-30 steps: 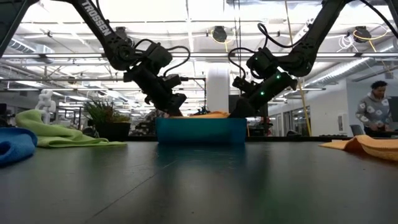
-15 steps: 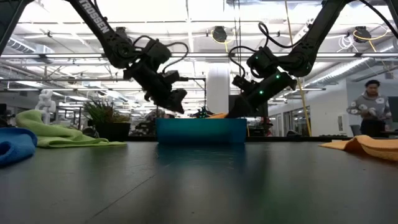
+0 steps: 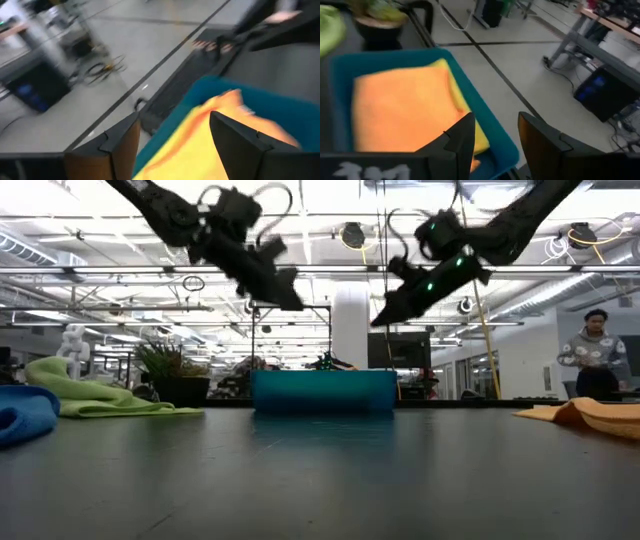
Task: Fold microfiber towels
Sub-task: Fold the blue microfiber cloth
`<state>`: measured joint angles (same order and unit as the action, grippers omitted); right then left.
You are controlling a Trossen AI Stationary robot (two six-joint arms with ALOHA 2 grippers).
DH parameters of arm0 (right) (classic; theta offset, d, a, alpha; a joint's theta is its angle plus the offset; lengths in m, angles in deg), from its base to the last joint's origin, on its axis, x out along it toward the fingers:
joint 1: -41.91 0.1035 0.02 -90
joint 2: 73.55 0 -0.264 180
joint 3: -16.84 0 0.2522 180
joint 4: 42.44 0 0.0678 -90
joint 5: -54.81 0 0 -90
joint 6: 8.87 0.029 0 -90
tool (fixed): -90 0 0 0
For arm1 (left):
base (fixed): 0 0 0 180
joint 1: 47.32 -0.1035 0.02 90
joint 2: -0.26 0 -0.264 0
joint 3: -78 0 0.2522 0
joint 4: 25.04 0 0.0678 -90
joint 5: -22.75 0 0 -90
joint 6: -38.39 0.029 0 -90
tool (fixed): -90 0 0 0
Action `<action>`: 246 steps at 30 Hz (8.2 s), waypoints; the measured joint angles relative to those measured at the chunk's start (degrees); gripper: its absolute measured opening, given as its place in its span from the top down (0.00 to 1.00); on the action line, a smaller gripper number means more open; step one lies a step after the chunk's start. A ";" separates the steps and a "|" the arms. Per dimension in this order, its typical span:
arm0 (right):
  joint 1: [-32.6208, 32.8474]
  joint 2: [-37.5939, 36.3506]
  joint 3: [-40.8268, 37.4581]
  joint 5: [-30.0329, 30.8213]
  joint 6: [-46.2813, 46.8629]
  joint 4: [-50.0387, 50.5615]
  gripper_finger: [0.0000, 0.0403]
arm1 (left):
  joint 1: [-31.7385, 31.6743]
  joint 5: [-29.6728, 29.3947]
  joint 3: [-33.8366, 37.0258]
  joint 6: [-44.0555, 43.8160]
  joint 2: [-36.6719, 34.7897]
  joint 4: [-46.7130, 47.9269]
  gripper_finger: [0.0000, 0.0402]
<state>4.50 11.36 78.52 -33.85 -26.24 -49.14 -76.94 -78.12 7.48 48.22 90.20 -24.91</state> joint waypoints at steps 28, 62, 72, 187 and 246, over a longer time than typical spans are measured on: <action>45.85 -29.79 -15.72 7.87 19.55 24.39 0.70 | 47.14 -25.41 2.62 -18.38 -20.65 34.17 0.93; 54.29 -21.23 -23.85 9.21 20.29 -5.56 0.70 | 51.63 4.60 12.17 -72.00 -17.91 75.04 0.67; 54.29 -21.23 -23.85 9.19 19.67 -4.91 0.70 | 52.25 12.25 19.87 -77.06 -17.91 68.89 0.62; 56.90 22.28 5.40 -8.61 15.15 -10.22 0.63 | 70.59 10.31 16.26 -61.60 -9.94 47.00 0.47; 57.03 29.02 8.79 -8.67 19.50 -0.62 0.66 | 71.64 7.93 15.08 -58.78 0.21 31.80 0.97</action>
<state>61.53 40.38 87.31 -42.52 -6.74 -49.75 -5.30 -70.19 22.57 -10.56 90.41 6.88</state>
